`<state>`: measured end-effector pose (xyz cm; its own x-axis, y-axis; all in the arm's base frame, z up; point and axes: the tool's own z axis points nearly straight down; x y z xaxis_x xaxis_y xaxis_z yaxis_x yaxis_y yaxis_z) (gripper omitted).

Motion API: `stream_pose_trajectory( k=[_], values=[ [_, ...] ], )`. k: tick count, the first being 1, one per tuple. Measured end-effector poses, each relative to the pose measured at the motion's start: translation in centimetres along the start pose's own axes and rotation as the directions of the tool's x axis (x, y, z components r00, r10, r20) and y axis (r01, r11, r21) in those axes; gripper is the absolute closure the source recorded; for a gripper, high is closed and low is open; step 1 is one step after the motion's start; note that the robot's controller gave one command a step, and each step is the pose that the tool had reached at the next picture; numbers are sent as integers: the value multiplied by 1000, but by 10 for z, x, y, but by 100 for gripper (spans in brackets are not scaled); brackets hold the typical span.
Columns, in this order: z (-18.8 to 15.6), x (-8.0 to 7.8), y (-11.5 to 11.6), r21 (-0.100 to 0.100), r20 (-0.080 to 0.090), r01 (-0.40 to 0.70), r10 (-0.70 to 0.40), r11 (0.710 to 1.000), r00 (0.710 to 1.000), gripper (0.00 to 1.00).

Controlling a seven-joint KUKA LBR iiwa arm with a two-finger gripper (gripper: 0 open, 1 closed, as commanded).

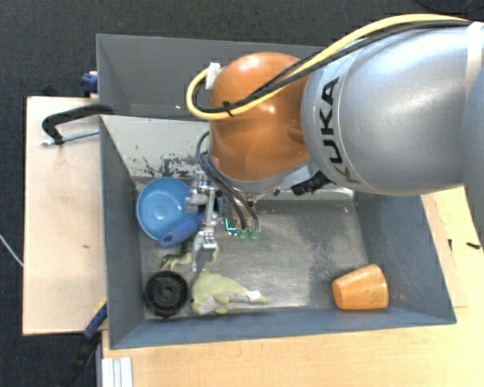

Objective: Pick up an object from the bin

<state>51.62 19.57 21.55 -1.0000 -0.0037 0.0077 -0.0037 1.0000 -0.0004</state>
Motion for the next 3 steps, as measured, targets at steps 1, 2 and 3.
stream_pose_trajectory(
  k=[1, 2, 3],
  values=[
    [139, -16, -4, 0, 10, 253, -253, 967, 967, 0],
    [137, -17, -4, -1, 12, 252, -252, 968, 968, 100],
    [-82, -20, -12, 5, 19, 487, -487, 873, 873, 100]
  ],
)
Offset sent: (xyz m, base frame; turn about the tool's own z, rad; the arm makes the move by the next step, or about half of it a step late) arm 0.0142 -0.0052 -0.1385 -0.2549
